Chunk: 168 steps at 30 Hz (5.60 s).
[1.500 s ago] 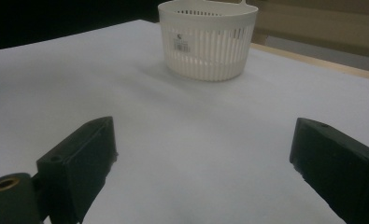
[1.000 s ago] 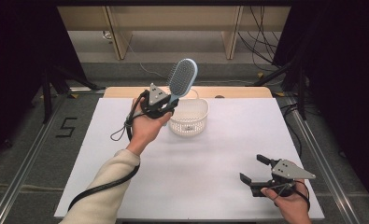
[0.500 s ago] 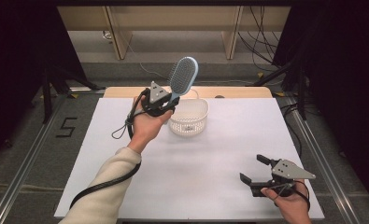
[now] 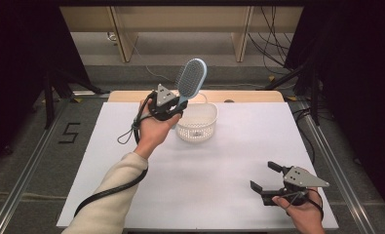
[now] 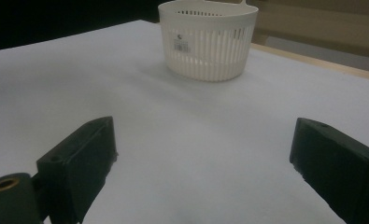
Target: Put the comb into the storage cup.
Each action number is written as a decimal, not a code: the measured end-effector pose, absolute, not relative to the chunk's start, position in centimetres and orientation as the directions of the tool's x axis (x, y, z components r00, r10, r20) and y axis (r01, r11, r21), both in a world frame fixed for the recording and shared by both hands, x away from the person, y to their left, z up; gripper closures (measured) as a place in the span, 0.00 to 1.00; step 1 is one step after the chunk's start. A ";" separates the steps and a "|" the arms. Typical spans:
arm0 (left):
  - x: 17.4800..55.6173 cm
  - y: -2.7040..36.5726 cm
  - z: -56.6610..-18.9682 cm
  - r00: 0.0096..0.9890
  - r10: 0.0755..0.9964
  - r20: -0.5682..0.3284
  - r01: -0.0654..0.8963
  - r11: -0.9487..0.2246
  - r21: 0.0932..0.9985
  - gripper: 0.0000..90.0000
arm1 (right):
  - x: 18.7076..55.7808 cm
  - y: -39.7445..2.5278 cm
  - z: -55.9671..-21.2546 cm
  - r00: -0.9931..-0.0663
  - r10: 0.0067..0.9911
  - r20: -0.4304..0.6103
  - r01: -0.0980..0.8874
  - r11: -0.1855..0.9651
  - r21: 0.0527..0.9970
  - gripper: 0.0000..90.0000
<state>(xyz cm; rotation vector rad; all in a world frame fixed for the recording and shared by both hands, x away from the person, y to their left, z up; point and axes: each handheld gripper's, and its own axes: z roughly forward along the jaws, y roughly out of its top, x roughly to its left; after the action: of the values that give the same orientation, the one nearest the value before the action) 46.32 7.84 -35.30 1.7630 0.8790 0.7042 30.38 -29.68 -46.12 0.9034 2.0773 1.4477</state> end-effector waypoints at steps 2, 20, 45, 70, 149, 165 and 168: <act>46.3 7.8 -35.3 0.567 0.822 0.061 0.238 -0.234 0.943 0.78 | 30.4 -29.7 -46.1 -0.684 0.729 0.005 0.258 0.236 0.937 0.09; 46.8 7.6 -35.2 0.571 0.819 0.062 0.235 -0.235 0.943 0.78 | 30.4 -29.7 -46.1 -0.684 0.729 0.005 0.257 0.235 0.937 0.09; 47.7 7.4 -35.6 0.565 0.823 0.055 0.246 -0.231 0.941 0.78 | 30.4 -29.7 -46.1 -0.685 0.729 0.001 0.254 0.237 0.938 0.09; 48.4 6.6 -35.4 0.573 0.816 0.070 0.239 -0.248 0.939 0.78 | 30.4 -29.7 -46.1 -0.685 0.729 0.007 0.258 0.233 0.938 0.09; 50.0 4.8 -36.1 0.598 0.796 0.093 0.222 -0.276 0.935 0.77 | 30.4 -29.7 -46.1 -0.687 0.727 0.007 0.256 0.232 0.938 0.09; 50.5 4.5 -36.7 0.603 0.791 0.100 0.216 -0.283 0.935 0.77 | 30.4 -29.8 -46.1 -0.686 0.727 0.008 0.255 0.231 0.939 0.09; 50.6 4.5 -36.8 0.605 0.790 0.097 0.220 -0.283 0.934 0.77 | 30.4 -29.8 -46.2 -0.687 0.727 0.005 0.253 0.232 0.939 0.09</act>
<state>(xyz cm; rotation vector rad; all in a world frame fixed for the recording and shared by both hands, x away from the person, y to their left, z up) 50.62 4.52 -36.84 1.8113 0.8192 0.6999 30.39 -29.77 -46.15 0.8982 2.0749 1.4541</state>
